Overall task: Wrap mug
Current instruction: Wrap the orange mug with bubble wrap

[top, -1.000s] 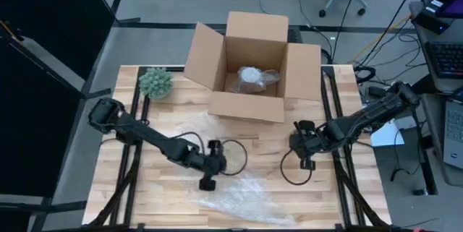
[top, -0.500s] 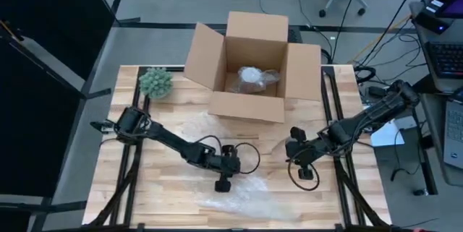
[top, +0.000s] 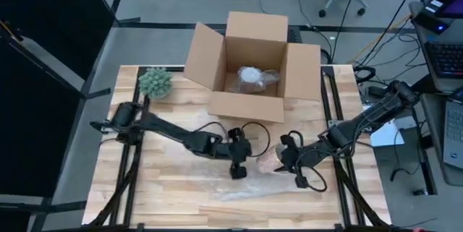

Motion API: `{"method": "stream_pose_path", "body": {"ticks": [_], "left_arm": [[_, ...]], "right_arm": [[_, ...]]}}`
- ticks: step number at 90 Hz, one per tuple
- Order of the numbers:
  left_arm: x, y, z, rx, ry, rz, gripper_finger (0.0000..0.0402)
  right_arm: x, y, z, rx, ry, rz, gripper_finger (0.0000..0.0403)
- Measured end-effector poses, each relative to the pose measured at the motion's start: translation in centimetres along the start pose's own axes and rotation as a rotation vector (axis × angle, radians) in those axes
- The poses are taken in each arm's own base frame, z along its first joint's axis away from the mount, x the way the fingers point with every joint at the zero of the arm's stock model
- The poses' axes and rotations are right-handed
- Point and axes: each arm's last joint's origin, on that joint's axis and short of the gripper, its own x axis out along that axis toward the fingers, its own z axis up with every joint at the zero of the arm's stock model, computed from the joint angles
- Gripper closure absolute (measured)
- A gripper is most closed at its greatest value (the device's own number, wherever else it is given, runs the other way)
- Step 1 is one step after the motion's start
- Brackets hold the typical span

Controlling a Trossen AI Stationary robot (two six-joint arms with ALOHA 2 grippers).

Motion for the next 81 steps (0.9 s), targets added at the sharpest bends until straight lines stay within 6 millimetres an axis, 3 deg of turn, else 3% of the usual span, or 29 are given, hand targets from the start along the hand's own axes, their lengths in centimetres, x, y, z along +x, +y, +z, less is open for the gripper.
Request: {"method": "stream_pose_path", "body": {"ticks": [11, 23, 40, 57, 81], "left_arm": [[-3.8, -1.4, -0.7, -0.012, 0.071, 0.046, 0.0402], [-6.8, -2.4, -1.2, -0.077, 0.086, 0.098, 0.0402], [-7.6, -3.8, -2.6, -0.089, 0.156, 0.104, 0.0402], [-7.9, -4.4, -3.2, -0.097, 0.175, 0.126, 0.0402], [-8.2, -5.0, -3.5, -0.086, 0.175, 0.125, 0.0402]], "right_arm": [[2.4, 0.2, 0.5, -0.014, 0.067, -0.029, 0.0397], [5.6, 0.6, 2.6, -0.082, 0.163, -0.075, 0.0397], [10.4, -0.1, 5.7, -0.155, 0.362, -0.155, 0.0397], [14.9, -2.1, 6.7, -0.183, 0.517, -0.185, 0.0397], [17.3, -3.8, 6.8, -0.182, 0.558, -0.209, 0.0382]]}}
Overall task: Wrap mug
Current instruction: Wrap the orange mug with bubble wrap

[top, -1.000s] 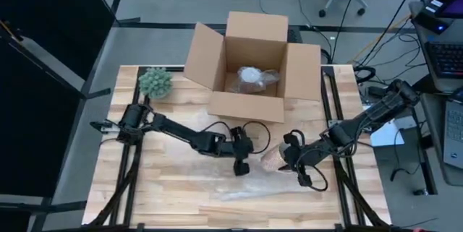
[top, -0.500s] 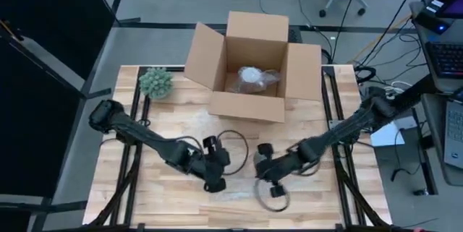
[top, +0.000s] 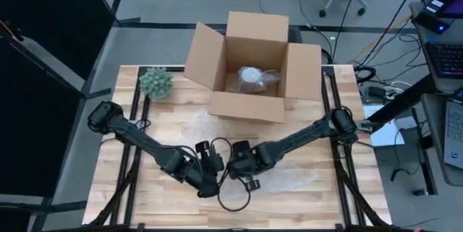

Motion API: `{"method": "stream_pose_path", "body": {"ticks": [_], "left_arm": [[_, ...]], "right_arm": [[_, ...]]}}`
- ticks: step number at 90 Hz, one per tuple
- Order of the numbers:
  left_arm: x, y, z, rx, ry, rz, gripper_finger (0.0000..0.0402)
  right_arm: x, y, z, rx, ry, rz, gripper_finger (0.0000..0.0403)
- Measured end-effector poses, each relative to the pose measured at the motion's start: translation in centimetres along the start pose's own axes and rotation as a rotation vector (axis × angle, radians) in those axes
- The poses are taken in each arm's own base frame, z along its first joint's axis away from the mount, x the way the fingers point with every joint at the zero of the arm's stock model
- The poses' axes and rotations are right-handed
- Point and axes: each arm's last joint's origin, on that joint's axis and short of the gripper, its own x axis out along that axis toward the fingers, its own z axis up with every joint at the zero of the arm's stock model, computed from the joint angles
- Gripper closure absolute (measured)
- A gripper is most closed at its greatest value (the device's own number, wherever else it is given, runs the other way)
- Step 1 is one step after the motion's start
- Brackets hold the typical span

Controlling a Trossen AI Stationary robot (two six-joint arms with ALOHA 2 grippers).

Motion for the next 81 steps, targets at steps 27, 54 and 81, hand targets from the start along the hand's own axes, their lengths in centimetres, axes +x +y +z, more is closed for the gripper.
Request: {"method": "stream_pose_path", "body": {"ticks": [27, 54, 81], "left_arm": [[0.0, 0.1, 0.2, -0.005, -0.024, 0.023, 0.0402], [0.1, 0.3, 0.4, -0.011, -0.041, 0.040, 0.0402], [0.4, 0.3, 1.8, -0.009, -0.145, 0.001, 0.0402]], "right_arm": [[-1.3, -0.4, 0.4, 0.035, -0.049, 0.017, 0.0295], [-9.8, -1.1, -2.1, 0.137, 0.049, 0.172, 0.0211], [-15.8, 4.1, -8.3, 0.267, 0.090, 0.157, 0.0201]]}}
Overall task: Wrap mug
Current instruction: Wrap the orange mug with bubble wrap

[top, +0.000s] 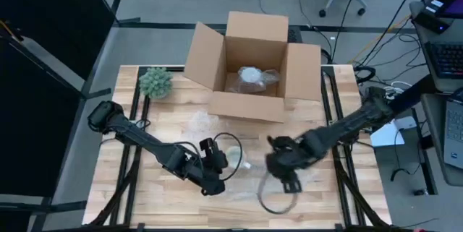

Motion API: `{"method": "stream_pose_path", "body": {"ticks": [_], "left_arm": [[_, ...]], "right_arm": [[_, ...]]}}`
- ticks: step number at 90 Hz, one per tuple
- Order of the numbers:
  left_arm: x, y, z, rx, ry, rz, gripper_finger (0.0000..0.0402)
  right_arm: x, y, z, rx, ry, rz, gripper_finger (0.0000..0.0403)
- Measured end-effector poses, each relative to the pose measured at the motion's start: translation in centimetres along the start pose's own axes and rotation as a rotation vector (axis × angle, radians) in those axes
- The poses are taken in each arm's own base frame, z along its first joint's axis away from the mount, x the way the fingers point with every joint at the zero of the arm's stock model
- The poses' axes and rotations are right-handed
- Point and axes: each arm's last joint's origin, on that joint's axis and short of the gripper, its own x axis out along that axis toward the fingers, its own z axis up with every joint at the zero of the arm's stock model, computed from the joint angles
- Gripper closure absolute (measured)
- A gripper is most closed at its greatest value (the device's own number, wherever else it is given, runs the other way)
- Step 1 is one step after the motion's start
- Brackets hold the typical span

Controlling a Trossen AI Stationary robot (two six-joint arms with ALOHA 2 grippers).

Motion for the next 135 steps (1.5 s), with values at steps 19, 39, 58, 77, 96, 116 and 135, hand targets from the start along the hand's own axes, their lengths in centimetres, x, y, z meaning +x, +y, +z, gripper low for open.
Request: {"method": "stream_pose_path", "body": {"ticks": [19, 39, 58, 77, 96, 116, 135], "left_arm": [[1.3, 0.0, 0.2, 0.035, -0.012, 0.006, 0.0402], [4.4, 0.1, -0.5, 0.046, 0.031, 0.039, 0.0402], [5.6, 0.5, -0.1, 0.044, 0.013, 0.037, 0.0402], [5.8, 0.8, 0.3, 0.027, -0.005, 0.036, 0.0402], [5.8, 0.7, 0.1, 0.032, 0.008, 0.023, 0.0402], [5.8, 0.7, 0.1, 0.035, 0.009, 0.024, 0.0402], [5.8, 0.7, 0.1, 0.040, 0.010, 0.024, 0.0402]], "right_arm": [[3.7, 1.8, -7.6, 0.234, 0.068, -0.082, 0.0204], [6.7, 3.8, -15.0, 0.447, 0.128, -0.025, 0.0204], [8.9, 3.8, -19.5, 0.500, 0.046, -0.096, 0.0204], [11.2, 2.5, -21.0, 0.412, -0.188, -0.139, 0.0204], [12.6, 1.9, -20.9, 0.298, -0.334, -0.096, 0.0204], [13.4, 1.1, -20.2, 0.238, -0.489, -0.128, 0.0204], [14.0, 1.3, -18.3, 0.006, -0.556, -0.100, 0.0204]]}}
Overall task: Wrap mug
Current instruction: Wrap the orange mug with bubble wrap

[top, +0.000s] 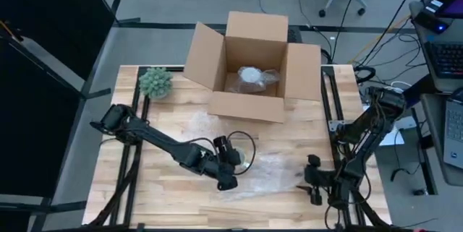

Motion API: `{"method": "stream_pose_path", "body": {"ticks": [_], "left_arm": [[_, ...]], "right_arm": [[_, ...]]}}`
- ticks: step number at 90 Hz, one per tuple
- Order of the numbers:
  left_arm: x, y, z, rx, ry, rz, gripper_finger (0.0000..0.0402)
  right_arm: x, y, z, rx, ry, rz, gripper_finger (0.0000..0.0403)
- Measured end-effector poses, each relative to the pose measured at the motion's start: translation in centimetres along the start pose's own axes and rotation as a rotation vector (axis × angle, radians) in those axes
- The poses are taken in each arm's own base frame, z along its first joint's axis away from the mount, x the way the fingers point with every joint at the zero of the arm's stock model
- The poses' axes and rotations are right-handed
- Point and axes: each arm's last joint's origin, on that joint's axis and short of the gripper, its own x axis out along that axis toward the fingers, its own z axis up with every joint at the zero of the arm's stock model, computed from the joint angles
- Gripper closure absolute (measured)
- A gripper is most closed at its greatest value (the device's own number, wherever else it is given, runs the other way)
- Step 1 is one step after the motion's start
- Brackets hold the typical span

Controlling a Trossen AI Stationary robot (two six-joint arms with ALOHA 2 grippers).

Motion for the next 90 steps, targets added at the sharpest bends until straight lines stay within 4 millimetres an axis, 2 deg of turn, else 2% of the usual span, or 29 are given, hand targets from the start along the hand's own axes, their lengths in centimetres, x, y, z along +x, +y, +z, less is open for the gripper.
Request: {"method": "stream_pose_path", "body": {"ticks": [12, 24, 39, 51, 65, 68, 76, 90], "left_arm": [[0.0, 0.0, 0.0, 0.000, 0.000, 0.000, 0.0402], [0.0, 0.0, 0.0, 0.000, 0.000, 0.000, 0.0402], [0.0, 0.0, 0.0, 0.000, 0.000, 0.000, 0.0402], [0.0, 0.0, 0.0, 0.000, 0.000, 0.000, 0.0402], [0.0, 0.0, 0.0, -0.001, 0.000, 0.000, 0.0402], [0.0, 0.0, 0.0, -0.001, 0.000, 0.000, 0.0402], [0.0, 0.0, 0.0, 0.000, 0.001, 0.000, 0.0402], [0.0, 0.0, 0.0, -0.003, 0.001, 0.000, 0.0402]], "right_arm": [[0.9, -0.5, 0.7, -0.030, 0.054, 0.014, 0.0204], [2.1, -0.7, 0.5, -0.058, 0.145, 0.030, 0.0204], [3.4, -0.1, 0.9, -0.104, 0.103, 0.072, 0.0213], [3.6, 0.2, 1.4, -0.082, 0.086, 0.130, 0.0264], [3.6, 0.3, 1.9, 0.086, 0.230, 0.264, 0.0375], [3.5, 0.3, 2.0, 0.114, 0.266, 0.305, 0.0388], [3.0, 0.5, 2.8, 0.190, 0.311, 0.418, 0.0391], [1.7, 0.7, 5.0, 0.261, 0.285, 0.624, 0.0400]]}}
